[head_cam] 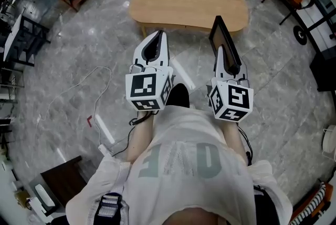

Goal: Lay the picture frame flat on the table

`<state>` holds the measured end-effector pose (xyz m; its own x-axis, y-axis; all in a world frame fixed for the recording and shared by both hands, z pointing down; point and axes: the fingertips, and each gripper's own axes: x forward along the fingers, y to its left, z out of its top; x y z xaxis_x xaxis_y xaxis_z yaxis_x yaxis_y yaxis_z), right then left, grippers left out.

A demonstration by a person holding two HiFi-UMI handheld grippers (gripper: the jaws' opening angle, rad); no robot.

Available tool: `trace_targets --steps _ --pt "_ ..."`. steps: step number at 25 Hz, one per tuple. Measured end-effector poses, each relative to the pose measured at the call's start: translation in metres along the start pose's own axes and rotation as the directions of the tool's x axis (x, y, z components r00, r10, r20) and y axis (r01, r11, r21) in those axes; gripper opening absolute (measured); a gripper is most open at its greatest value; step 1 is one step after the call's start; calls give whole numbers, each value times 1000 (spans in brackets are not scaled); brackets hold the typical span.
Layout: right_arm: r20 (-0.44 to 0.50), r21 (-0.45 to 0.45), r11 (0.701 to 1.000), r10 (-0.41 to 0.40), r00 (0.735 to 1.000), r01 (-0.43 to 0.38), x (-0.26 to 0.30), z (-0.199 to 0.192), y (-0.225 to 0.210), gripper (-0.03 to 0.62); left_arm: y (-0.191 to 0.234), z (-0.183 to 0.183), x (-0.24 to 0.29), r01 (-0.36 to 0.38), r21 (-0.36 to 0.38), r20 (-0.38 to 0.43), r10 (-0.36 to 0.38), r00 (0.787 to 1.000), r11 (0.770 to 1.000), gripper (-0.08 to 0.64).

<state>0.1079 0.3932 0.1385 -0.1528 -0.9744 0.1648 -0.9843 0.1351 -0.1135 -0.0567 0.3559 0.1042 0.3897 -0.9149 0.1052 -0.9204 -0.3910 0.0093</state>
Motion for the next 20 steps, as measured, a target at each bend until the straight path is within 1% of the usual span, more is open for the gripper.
trace_targets --steps 5,10,16,20 --pt "19 6 1000 5 1000 -5 6 1 -4 17 8 0 6 -23 20 10 23 1000 1000 11" --pt "40 4 1000 0 999 0 22 3 -10 17 18 5 24 -24 35 42 22 999 999 11" --pt "58 -14 1000 -17 998 18 44 10 -18 17 32 6 53 -18 23 63 16 998 1000 11" --pt "44 -18 999 -34 998 35 69 7 -25 17 38 -1 81 2 13 55 -3 998 1000 11"
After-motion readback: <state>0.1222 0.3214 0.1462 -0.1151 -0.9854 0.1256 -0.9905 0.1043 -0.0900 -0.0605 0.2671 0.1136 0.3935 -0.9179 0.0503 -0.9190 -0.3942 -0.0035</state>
